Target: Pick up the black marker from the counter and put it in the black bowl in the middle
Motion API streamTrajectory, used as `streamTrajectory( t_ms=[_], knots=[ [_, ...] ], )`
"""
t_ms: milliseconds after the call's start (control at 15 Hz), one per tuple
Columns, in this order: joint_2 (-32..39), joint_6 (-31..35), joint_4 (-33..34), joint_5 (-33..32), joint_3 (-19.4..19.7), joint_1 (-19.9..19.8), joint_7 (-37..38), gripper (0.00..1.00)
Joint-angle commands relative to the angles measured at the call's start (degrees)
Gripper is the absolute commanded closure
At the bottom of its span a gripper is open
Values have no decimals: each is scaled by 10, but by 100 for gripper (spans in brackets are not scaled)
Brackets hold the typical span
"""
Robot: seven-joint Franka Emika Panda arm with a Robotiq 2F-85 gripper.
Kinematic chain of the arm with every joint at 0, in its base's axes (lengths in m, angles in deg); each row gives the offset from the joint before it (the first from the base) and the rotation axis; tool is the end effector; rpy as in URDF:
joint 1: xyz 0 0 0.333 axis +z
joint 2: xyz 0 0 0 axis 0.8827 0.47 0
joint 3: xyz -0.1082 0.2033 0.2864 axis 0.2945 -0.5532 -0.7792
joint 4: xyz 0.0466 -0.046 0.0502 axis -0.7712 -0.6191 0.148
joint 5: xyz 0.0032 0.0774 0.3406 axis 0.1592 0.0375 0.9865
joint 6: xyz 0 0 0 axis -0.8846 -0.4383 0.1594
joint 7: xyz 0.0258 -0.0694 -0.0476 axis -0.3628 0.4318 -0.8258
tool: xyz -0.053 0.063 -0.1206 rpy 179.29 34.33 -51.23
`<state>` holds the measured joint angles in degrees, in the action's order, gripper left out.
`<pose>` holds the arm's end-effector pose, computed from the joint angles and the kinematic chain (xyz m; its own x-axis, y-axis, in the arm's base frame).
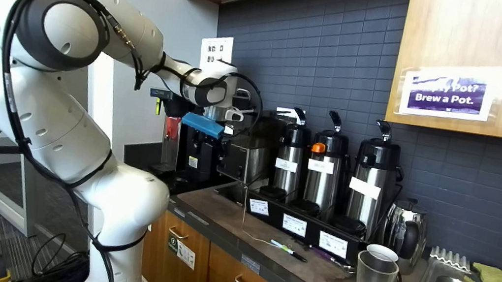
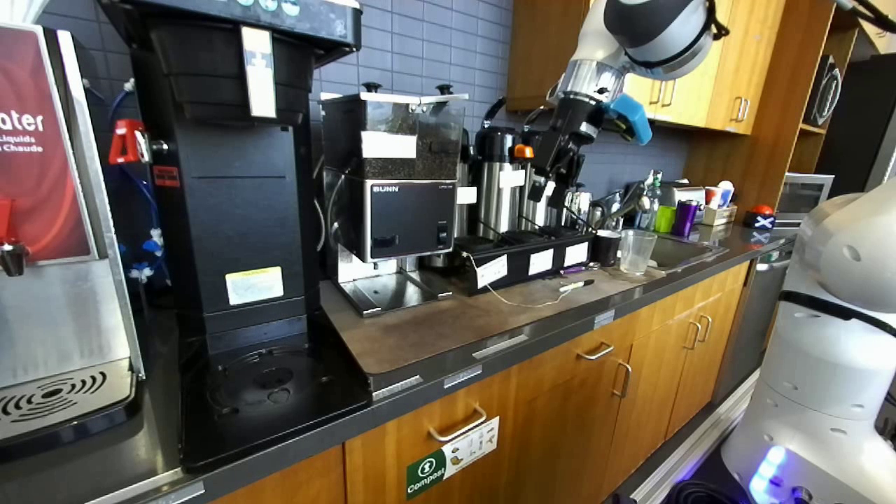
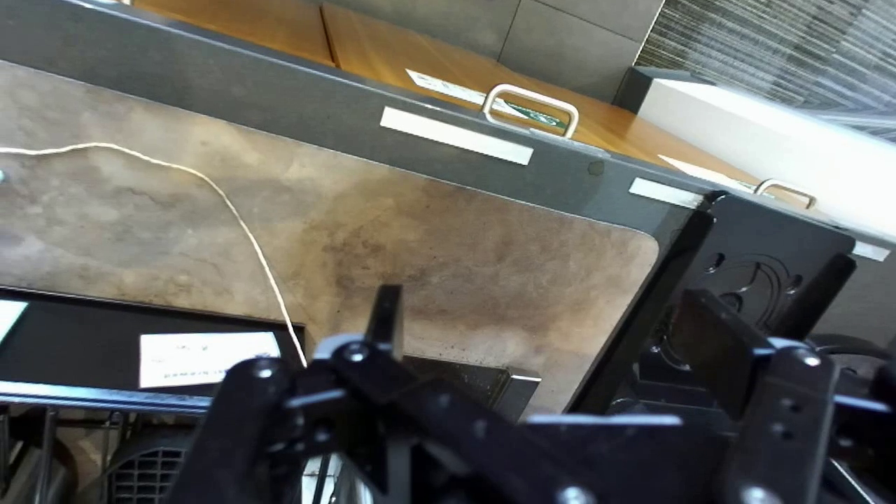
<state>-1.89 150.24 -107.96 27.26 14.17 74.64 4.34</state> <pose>0.2723 0.0807 0.5050 0.9429 0.2669 0.1992 0.3078 -0.9267 -0.2156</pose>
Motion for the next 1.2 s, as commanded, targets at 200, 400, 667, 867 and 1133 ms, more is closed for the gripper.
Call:
streamTrajectory(
  t_ms=[200, 400, 667, 867, 1133],
  knots=[
    [39, 67, 11, -15, -35, -53, 90, 0],
    [53, 101, 10, -29, -56, -84, 163, 0],
    [66, 110, 8, -61, -80, -126, 265, 0],
    [72, 105, 5, -85, -90, -154, 332, 0],
    [86, 103, 6, -91, -90, -184, 403, 0]
  ],
)
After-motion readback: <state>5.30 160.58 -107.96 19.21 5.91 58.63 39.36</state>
